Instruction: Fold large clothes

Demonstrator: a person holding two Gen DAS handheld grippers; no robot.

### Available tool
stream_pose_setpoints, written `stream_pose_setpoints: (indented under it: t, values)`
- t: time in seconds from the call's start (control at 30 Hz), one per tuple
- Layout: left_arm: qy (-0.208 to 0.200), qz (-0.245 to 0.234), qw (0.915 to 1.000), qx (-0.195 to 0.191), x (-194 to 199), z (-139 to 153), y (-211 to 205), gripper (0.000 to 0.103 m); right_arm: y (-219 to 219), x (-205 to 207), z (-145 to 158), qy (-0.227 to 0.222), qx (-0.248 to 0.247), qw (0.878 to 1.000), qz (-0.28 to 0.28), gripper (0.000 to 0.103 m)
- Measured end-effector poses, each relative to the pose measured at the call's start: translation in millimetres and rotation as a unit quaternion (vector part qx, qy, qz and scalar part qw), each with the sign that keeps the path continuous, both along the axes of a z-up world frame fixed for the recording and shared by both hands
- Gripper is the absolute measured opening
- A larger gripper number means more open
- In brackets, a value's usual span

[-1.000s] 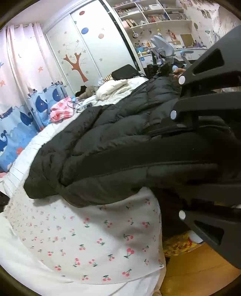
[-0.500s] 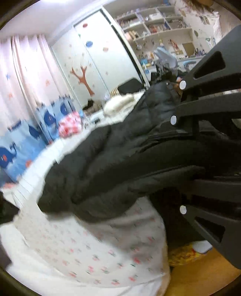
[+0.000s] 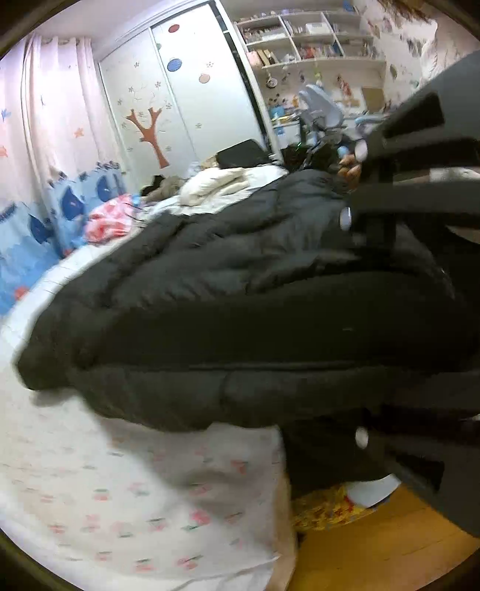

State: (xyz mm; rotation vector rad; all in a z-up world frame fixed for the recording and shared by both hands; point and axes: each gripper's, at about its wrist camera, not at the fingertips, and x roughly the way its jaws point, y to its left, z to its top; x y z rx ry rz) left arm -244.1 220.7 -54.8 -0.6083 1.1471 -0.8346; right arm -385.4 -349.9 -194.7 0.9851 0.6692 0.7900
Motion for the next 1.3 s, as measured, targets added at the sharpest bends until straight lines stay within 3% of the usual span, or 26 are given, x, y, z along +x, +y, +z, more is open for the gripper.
stream_pose_setpoints:
  t: [0.17, 0.27, 0.37, 0.43, 0.57, 0.63, 0.77, 1.03, 1.13, 1.3]
  values:
    - [-0.064, 0.024, 0.9962, -0.054, -9.4, 64.6, 2.9, 0.012, -0.4, -16.8, 62.2, -0.105, 0.046, 0.993, -0.012, 0.015]
    - [-0.082, 0.006, 0.9941, -0.071, -17.6, 84.6, 5.2, 0.012, -3.9, -33.6, 79.5, -0.133, 0.053, 0.99, -0.009, 0.015]
    - [-0.072, -0.019, 0.9962, -0.045, -20.9, 73.8, 9.0, 0.013, -8.9, -46.0, 66.3, -0.114, 0.037, 0.993, -0.01, 0.015]
    - [-0.043, -0.031, 0.9983, -0.024, -20.5, 48.0, 7.4, 0.013, -15.4, -49.9, 43.2, -0.085, 0.049, 0.995, -0.008, 0.015]
    - [-0.007, -0.025, 0.9993, -0.028, -23.1, 14.8, 15.0, 0.013, -28.1, -58.9, 9.9, -0.064, 0.072, 0.995, -0.007, 0.015]
    - [-0.014, -0.019, 0.9993, -0.028, -22.7, 14.9, 18.9, 0.013, -31.1, -59.2, 9.2, -0.069, 0.076, 0.995, -0.006, 0.015]
    - [-0.068, 0.012, 0.9969, 0.037, -14.6, 38.0, 14.1, 0.014, -31.3, -49.7, 25.2, -0.085, 0.083, 0.993, -0.004, 0.015]
    - [-0.201, 0.043, 0.9619, 0.18, -5.4, 82.1, -23.8, 0.014, -29.1, -10.7, 59.6, -0.101, 0.087, 0.991, -0.009, 0.015]
    - [-0.23, 0.049, 0.949, 0.21, 1.2, 93.0, -35.7, 0.014, -27.0, 5.2, 73.0, -0.105, 0.081, 0.991, -0.012, 0.015]
    - [-0.258, 0.059, 0.9369, 0.228, 9.1, 106.3, -48.4, 0.014, -27.0, 24.2, 82.6, -0.104, 0.085, 0.991, -0.018, 0.015]
